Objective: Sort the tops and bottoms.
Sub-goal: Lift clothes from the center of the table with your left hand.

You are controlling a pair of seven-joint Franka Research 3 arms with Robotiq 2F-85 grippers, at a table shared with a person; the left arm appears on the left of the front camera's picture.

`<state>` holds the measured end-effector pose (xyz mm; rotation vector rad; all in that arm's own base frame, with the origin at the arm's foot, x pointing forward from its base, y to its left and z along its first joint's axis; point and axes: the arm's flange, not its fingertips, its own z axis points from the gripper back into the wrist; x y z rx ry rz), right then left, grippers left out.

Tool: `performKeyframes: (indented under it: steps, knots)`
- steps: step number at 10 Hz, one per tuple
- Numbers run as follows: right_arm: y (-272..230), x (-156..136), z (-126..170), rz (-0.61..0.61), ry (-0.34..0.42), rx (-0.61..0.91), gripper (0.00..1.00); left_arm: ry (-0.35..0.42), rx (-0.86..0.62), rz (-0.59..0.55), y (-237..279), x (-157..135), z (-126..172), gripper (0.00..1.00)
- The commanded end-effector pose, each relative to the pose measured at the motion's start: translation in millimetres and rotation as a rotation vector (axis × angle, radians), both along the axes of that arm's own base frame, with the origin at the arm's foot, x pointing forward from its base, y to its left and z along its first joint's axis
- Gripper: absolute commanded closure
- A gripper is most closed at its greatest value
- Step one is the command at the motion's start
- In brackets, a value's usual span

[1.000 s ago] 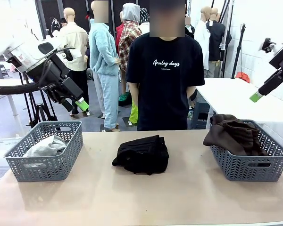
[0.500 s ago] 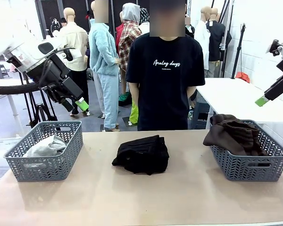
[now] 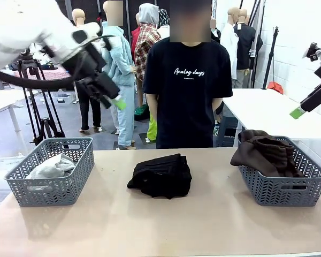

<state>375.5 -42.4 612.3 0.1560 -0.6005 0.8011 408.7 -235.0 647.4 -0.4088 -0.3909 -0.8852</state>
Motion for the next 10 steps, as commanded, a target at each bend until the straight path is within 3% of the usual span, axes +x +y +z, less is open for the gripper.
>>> performKeyframes:
  steps: [1,4,5,6,8,10]
  knots:
    - [0.5,2.7,0.1,-0.001,0.01,0.009,0.0,0.003,0.036,-0.065,-23.3,45.7,-29.6,0.0]
    - [0.5,2.7,0.1,-0.001,0.01,0.009,0.0,0.104,0.068,-0.119,-68.8,48.6,-81.3,0.0]
    - [0.5,2.7,0.1,-0.001,0.01,0.009,0.0,0.023,-0.001,-0.21,-67.5,37.4,-81.8,0.0]
    - [0.5,2.7,0.1,-0.001,0.01,0.009,0.0,0.1,0.059,-0.101,-65.7,54.0,-86.8,0.0]
    - [0.5,2.7,0.1,-0.001,0.01,0.009,0.0,0.092,0.052,-0.145,-77.5,49.6,-94.0,0.0]
    - [0.5,2.7,0.1,-0.001,0.01,0.009,0.0,0.238,0.09,-0.075,-87.5,35.6,-120.2,0.0]
